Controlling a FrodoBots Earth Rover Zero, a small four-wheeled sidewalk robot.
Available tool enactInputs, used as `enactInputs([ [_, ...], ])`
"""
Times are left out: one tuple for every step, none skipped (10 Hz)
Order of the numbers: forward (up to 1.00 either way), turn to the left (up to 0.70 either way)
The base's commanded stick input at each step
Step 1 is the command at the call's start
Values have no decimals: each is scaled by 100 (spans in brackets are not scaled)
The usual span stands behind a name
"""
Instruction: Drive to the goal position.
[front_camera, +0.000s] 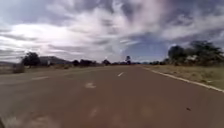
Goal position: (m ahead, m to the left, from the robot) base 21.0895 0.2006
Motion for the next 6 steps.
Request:
enactInputs([
  [100, 0],
  [100, -40],
  [100, -40],
  [100, -40],
  [100, -40],
  [100, 0],
])
